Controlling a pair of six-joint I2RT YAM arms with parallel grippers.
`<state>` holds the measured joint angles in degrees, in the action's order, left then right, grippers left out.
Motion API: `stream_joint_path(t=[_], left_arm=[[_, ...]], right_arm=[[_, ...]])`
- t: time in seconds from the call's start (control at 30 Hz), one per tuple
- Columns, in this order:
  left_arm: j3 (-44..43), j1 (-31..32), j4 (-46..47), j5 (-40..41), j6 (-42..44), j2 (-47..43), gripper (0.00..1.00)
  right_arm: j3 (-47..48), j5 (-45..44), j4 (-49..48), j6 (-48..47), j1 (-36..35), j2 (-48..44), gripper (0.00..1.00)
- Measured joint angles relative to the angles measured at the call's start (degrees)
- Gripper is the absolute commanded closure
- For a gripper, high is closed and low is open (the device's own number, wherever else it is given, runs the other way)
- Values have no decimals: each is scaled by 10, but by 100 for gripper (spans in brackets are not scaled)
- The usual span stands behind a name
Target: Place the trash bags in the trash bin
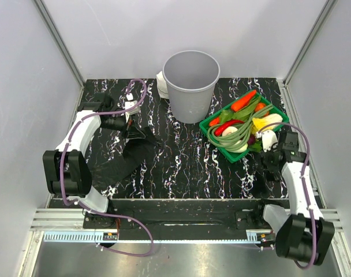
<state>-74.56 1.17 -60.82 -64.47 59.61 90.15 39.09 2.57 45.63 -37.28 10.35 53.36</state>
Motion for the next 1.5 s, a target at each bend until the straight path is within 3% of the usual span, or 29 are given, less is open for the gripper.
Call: stream_joint_path(t=[0.1, 0.23, 0.53, 0.63, 0.87, 1.1, 1.2, 1.3, 1.5], left_arm=[[0, 0, -3, 0, 3, 2, 100], [-1, 0, -4, 0, 3, 3, 100], [-24, 3, -3, -4, 0, 32, 100], [-27, 8, 6, -3, -9, 41, 100], [-36, 23, 29, -2, -32, 43, 100], [-38, 57, 74, 0, -81, 43, 100], [-38, 84, 112, 3, -116, 43, 100], [-38, 114, 151, 8, -152, 43, 100], [-69, 173, 194, 20, -206, 66, 100]], right_arm=[[0, 17, -39, -20, 35, 54, 95], [0, 30, -92, -37, 62, 135, 86], [5, 40, -141, -34, 69, 206, 53], [21, 42, -140, -27, 69, 206, 44], [61, 46, -85, -18, 69, 140, 41], [208, 122, 40, 7, 65, 49, 32], [257, 151, 64, 33, 31, 33, 29], [275, 165, 66, 75, -64, 35, 26], [276, 191, 28, 139, -201, 106, 16]])
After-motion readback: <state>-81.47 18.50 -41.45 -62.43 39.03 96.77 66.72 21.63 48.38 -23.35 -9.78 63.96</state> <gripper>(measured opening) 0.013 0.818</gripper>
